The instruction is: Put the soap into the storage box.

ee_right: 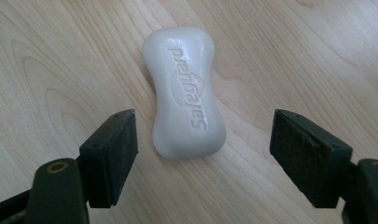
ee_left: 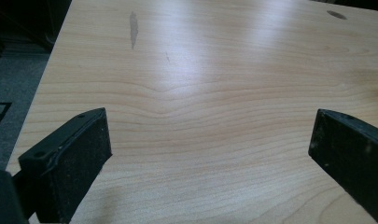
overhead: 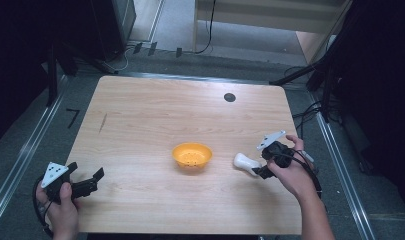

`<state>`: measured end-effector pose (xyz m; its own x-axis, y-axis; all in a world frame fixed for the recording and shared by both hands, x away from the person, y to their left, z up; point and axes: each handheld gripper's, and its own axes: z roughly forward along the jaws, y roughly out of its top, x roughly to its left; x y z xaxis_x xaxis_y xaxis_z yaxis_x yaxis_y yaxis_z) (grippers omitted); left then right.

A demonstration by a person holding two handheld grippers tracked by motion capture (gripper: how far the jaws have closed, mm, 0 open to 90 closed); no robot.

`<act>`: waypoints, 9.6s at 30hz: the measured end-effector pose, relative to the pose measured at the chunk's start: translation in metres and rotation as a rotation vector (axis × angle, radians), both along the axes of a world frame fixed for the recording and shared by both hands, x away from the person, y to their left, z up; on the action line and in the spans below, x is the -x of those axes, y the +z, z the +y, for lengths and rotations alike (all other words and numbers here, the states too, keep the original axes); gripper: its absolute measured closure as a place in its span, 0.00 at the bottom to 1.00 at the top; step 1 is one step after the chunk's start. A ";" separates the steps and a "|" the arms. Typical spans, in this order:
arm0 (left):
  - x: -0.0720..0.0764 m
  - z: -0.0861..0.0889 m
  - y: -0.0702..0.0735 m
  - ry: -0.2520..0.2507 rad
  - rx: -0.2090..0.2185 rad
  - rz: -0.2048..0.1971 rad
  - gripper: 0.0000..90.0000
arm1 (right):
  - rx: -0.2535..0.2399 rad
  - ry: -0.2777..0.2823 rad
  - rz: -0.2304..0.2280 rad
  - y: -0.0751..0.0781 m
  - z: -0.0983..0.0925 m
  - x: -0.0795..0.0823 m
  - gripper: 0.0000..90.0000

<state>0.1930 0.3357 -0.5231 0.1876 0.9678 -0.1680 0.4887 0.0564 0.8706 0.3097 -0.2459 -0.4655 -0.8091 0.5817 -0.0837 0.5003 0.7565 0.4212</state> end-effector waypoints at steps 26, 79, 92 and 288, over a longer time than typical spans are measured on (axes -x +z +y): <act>0.000 0.000 0.000 0.001 0.001 0.001 0.00 | 0.085 0.016 0.097 -0.024 0.032 -0.023 0.32; -0.001 -0.001 0.000 -0.003 -0.009 0.005 0.00 | 0.083 0.082 0.169 -0.035 0.038 -0.026 0.56; -0.001 -0.001 0.000 -0.003 -0.009 0.005 0.00 | 0.085 0.115 0.120 -0.005 0.048 -0.025 0.56; -0.002 -0.001 0.000 -0.001 -0.010 0.010 0.00 | -0.090 0.058 -0.043 0.009 0.055 -0.014 0.15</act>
